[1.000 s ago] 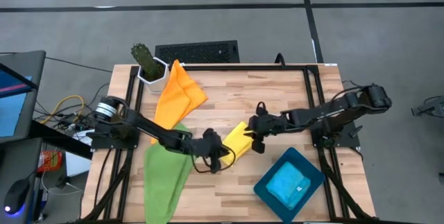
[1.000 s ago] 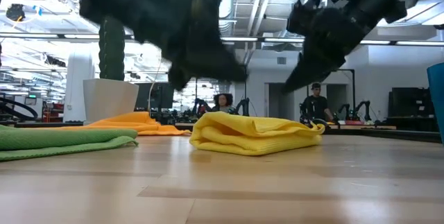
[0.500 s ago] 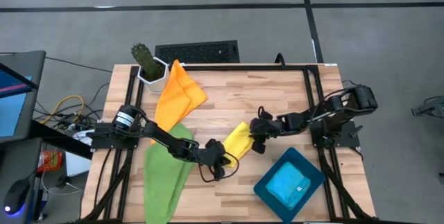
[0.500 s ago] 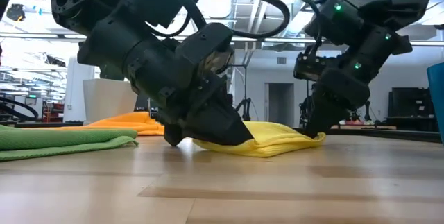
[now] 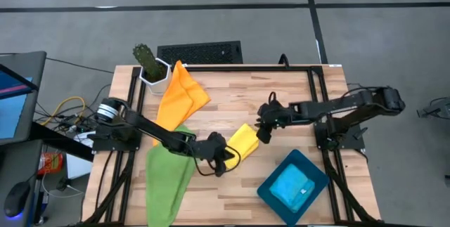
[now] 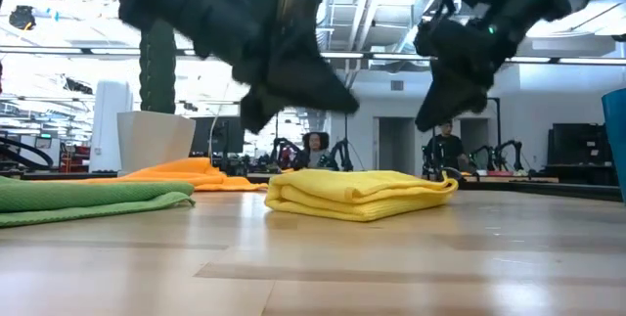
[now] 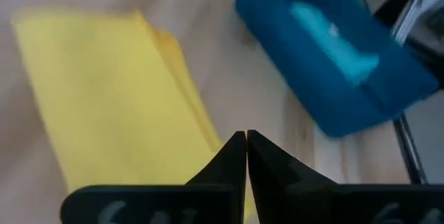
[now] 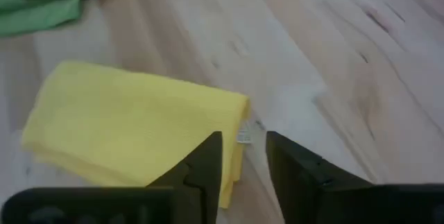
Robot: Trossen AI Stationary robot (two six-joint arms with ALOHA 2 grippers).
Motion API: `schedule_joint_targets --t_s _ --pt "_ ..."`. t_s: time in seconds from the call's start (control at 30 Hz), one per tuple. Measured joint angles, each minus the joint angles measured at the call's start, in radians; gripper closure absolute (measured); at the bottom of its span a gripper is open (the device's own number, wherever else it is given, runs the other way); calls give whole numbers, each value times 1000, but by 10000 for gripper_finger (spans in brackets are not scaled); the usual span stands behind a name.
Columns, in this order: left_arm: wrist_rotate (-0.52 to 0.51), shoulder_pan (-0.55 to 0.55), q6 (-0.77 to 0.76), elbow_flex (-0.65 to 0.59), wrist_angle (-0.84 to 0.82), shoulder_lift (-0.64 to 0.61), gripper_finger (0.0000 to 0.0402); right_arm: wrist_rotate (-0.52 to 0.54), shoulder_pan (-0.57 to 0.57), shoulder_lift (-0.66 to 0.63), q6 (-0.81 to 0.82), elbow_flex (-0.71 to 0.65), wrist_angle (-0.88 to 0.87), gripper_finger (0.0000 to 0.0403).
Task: Fold microfiber towels
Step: Put the folded yellow microfiber towel into the blue bin
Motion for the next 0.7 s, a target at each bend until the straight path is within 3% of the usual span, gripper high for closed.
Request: schedule_joint_targets --t_s 0.13,0.33,0.53,0.7 --pt "-40 14 49 0 -88 -45 380 -25 -11 72 -60 111 -151 210" --pt "74 50 29 0 -134 -80 323 -84 -54 252 1 238 -242 126" --pt "70 56 23 0 -174 -144 257 -110 -66 414 129 264 -244 112" --pt "-22 56 21 1 -301 -220 221 -115 -66 486 139 271 -212 114"
